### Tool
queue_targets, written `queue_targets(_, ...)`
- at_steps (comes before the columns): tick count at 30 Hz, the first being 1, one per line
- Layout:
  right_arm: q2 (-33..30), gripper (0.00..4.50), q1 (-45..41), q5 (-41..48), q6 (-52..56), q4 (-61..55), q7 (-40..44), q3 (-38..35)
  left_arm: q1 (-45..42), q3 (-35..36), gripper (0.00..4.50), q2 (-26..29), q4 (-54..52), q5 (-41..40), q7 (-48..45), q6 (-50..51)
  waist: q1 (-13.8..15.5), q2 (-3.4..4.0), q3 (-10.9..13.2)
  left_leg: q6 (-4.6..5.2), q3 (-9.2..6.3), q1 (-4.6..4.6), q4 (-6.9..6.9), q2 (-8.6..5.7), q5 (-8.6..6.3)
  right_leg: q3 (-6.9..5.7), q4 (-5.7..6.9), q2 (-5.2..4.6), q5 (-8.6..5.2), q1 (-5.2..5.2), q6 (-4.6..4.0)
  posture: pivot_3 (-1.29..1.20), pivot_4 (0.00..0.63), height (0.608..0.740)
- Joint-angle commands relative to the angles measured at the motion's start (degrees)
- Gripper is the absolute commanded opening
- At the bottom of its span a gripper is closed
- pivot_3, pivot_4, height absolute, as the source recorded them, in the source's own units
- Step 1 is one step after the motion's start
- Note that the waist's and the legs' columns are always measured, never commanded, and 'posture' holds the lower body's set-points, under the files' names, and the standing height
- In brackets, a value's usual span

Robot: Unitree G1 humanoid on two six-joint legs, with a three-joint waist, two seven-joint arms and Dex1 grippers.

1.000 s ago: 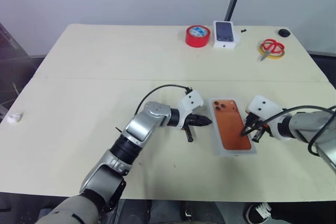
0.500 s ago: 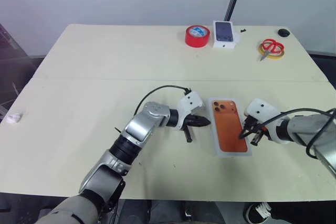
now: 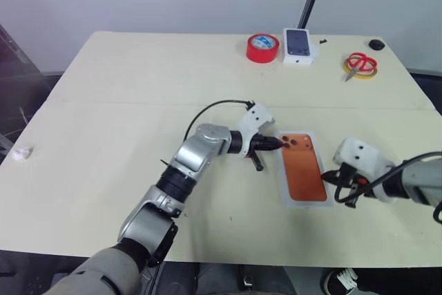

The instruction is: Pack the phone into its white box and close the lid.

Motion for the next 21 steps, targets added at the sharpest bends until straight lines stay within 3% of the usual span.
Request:
queue_targets(1,1.7,0.06,0.7,-1.0,0.2,-2.2,-3.0,1.0,-1.4,-2.3,0.0,-0.7,3.7,2.9,0.4,-2.3,-0.3,-0.01,0.0,0.0,0.0,0.01,0.0,0.0,0.0,0.0,0.01,0.0,0.0,0.0,0.0,0.0,0.15,0.732)
queue_targets(7,4.0,0.06,-1.3,-1.3,0.6,-2.5,-6.5,1.1,-0.4,2.2,0.0,2.3,0.6,1.1,0.1,-2.4,-0.7,-0.02,0.0,0.0,-0.04,0.05,0.0,0.01,0.0,-0.03,0.0,0.01,0.0,0.08,0.0,0.0,0.15,0.732)
queue_targets(14,10.5,0.06,-11.2,-1.7,-5.6,3.8,-10.6,-2.3,6.5,16.0,0.0,16.1,-12.9,-5.1,-0.3,-2.1,-0.9,0.03,0.0,-0.03,-0.04,0.11,-0.03,0.24,0.02,0.05,0.12,0.24,0.01,0.0,-0.03,0.0,0.15,0.732)
queue_targets(21,18.7,0.06,-19.3,-2.1,-15.0,16.8,-11.3,-0.1,21.0,31.6,0.0,29.3,-20.8,-9.3,2.8,-0.9,-0.6,0.05,-0.1,-0.05,0.02,0.08,-0.02,0.24,0.03,0.0,0.08,-0.04,0.01,0.01,-0.03,0.0,0.15,0.732)
